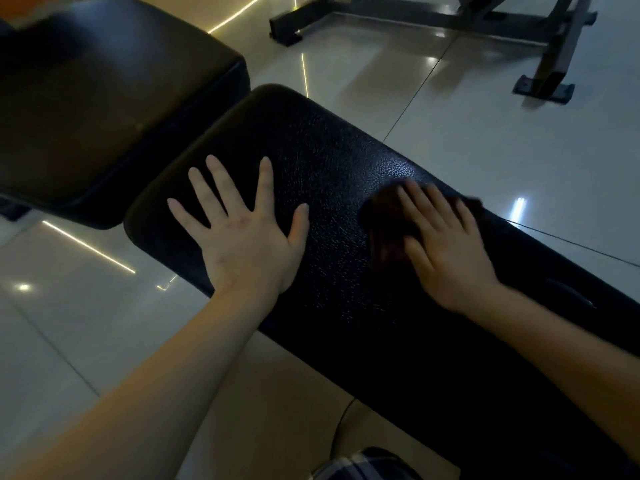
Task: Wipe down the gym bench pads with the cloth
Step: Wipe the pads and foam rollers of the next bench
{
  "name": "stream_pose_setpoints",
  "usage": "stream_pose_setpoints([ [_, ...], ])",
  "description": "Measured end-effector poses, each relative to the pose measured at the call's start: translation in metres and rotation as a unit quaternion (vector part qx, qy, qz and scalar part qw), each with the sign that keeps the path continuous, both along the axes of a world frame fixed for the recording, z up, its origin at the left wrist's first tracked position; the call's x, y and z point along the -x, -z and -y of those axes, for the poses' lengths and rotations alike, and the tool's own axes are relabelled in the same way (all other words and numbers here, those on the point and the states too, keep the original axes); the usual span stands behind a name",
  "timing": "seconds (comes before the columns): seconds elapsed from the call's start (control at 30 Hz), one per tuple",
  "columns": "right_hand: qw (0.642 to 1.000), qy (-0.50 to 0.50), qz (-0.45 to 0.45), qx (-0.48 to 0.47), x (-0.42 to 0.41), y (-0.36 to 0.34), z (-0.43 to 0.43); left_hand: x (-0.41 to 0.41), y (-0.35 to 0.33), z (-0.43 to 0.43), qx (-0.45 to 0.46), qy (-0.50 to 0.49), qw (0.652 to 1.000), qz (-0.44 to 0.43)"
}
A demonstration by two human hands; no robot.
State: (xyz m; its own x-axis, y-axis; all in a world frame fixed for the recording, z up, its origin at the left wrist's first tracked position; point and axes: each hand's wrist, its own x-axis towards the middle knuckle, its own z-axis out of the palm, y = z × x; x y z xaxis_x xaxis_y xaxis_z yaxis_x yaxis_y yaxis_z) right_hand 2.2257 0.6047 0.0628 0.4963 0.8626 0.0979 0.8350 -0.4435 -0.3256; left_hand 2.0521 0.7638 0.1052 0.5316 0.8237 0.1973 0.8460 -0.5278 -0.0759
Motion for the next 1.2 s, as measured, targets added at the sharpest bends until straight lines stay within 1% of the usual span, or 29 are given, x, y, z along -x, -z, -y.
stream_pose_setpoints([
  [0.1,1.0,-0.019,-0.004,0.002,-0.024,-0.015,-0.049,0.0,-0.002,0.001,0.01,-0.002,1.0,-0.007],
  [0.2,0.999,-0.042,-0.004,-0.006,-0.03,-0.013,-0.051,0.002,-0.005,0.0,0.022,-0.004,1.0,-0.011],
  [0.27,0.998,-0.057,-0.004,-0.016,-0.031,-0.007,-0.034,0.006,-0.009,0.001,0.031,0.016,0.999,0.01],
  [0.3,0.998,-0.061,-0.003,-0.021,-0.032,-0.002,-0.021,0.01,-0.011,0.003,0.042,0.039,0.998,0.035],
  [0.4,0.998,-0.055,-0.01,-0.033,-0.034,0.017,0.037,0.018,-0.019,0.009,0.087,0.12,0.978,0.147],
  [0.43,0.998,-0.051,-0.012,-0.032,-0.034,0.025,0.061,0.02,-0.021,0.01,0.098,0.133,0.972,0.166],
  [0.47,0.998,-0.043,-0.013,-0.032,-0.032,0.033,0.087,0.02,-0.023,0.011,0.1,0.14,0.971,0.166],
  [0.5,0.999,-0.033,-0.016,-0.029,-0.031,0.041,0.114,0.017,-0.025,0.011,0.097,0.143,0.974,0.148],
  [0.57,0.999,-0.003,-0.037,-0.023,-0.024,0.053,0.16,0.004,-0.023,0.02,0.092,0.153,0.981,0.077],
  [0.63,0.999,0.022,-0.047,-0.016,-0.015,0.061,0.189,-0.026,-0.009,0.045,0.08,0.201,0.976,-0.001],
  [0.7,0.998,0.04,-0.04,-0.009,-0.012,0.064,0.194,-0.061,0.013,0.078,0.058,0.261,0.962,-0.058],
  [0.77,0.998,0.05,-0.023,-0.004,-0.017,0.062,0.179,-0.085,0.033,0.102,0.025,0.28,0.954,-0.103],
  [0.9,0.998,0.054,-0.008,-0.005,-0.04,0.04,0.107,-0.092,0.041,0.102,-0.005,0.264,0.959,-0.104],
  [1.03,0.998,0.054,-0.035,-0.004,-0.066,0.02,0.035,-0.095,0.038,0.104,0.003,0.259,0.957,-0.129],
  [1.1,0.998,0.049,-0.038,-0.007,-0.07,0.019,0.026,-0.096,0.036,0.106,0.0,0.249,0.959,-0.139],
  [1.2,0.998,0.044,-0.029,-0.016,-0.064,0.027,0.047,-0.094,0.034,0.107,-0.003,0.247,0.958,-0.147],
])
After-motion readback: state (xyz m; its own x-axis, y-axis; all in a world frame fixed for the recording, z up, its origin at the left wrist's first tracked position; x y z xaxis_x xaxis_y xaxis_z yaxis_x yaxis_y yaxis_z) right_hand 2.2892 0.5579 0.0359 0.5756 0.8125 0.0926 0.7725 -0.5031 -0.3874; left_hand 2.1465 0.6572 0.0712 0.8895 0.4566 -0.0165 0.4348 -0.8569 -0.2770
